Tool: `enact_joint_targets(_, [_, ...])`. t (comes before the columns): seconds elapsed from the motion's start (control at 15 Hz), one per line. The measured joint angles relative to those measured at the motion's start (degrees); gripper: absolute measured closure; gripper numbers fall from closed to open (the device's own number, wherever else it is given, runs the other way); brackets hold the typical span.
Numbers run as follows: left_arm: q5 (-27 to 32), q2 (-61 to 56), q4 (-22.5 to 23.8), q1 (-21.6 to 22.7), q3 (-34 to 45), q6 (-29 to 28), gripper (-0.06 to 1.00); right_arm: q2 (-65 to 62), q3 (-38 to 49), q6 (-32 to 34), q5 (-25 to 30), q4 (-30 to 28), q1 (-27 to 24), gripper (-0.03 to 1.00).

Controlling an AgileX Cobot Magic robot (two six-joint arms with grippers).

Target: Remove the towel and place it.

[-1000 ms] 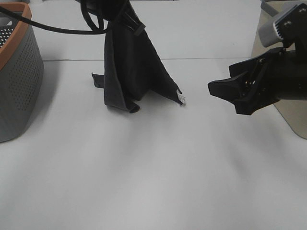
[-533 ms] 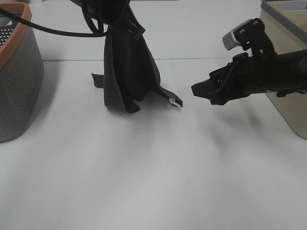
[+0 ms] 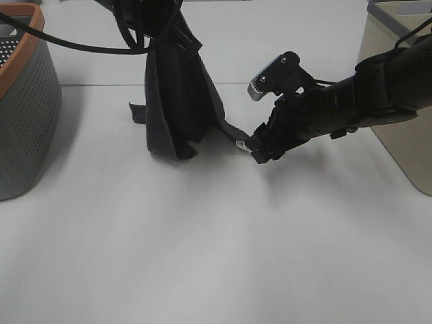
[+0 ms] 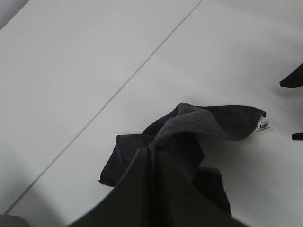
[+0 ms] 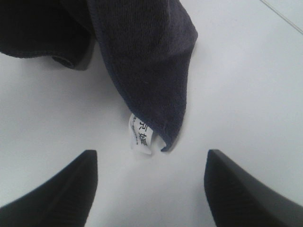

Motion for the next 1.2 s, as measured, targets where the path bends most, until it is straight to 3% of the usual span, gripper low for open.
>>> enact_joint_targets(0.93, [0.0,0.0,-0.1,0.0,0.0,0.0,0.94,16.0,-13.9,0.0,0.0,0.1,0.0,0.34])
enact_joint_targets(1.2, [0.0,0.0,-1.0,0.0,0.0,0.0,0.94,17.7,-16.6,3.9,-1.4,0.5,0.2,0.44])
